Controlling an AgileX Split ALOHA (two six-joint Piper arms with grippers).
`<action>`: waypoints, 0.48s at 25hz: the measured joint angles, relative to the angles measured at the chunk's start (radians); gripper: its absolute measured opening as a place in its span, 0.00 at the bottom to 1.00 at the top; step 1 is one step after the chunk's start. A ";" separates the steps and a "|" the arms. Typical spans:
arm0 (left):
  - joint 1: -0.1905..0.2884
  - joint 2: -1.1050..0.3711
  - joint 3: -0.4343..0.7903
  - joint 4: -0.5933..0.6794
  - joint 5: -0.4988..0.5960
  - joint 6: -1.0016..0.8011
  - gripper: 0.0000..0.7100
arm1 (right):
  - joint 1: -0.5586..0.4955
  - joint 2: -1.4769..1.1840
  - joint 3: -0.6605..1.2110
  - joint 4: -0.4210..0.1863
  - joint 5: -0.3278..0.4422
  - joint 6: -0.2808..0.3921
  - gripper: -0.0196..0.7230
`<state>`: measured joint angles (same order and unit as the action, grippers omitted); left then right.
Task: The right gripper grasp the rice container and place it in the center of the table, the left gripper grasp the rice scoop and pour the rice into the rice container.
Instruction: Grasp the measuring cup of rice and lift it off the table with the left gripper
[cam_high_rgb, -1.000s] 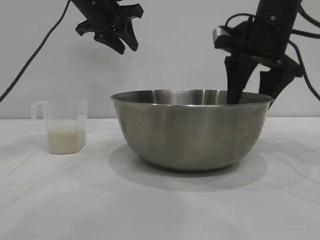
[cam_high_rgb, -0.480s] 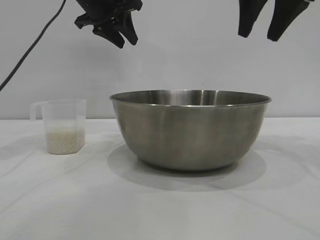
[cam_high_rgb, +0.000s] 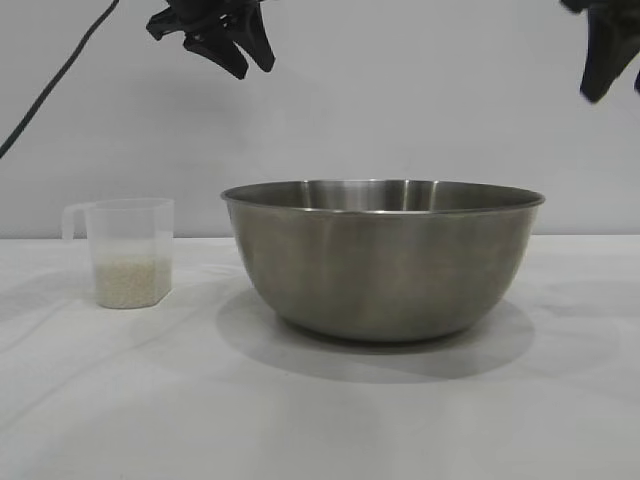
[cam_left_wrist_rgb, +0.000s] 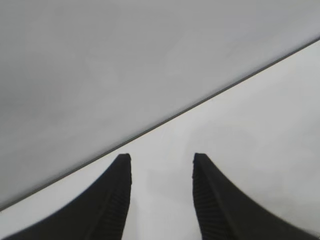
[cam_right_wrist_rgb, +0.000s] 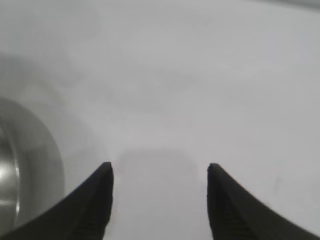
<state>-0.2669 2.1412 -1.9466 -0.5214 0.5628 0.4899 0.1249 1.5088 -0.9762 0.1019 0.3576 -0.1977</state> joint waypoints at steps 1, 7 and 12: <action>0.000 -0.004 0.000 0.017 0.002 -0.015 0.38 | 0.000 -0.039 0.028 -0.002 -0.028 0.000 0.55; 0.000 -0.006 0.000 0.042 0.005 -0.048 0.38 | 0.000 -0.314 0.212 -0.005 -0.050 0.000 0.55; 0.000 -0.006 0.000 0.040 0.005 -0.077 0.38 | 0.000 -0.610 0.294 0.013 0.119 0.000 0.55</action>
<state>-0.2669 2.1350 -1.9466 -0.4811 0.5680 0.4126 0.1249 0.8987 -0.6823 0.1146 0.4763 -0.1977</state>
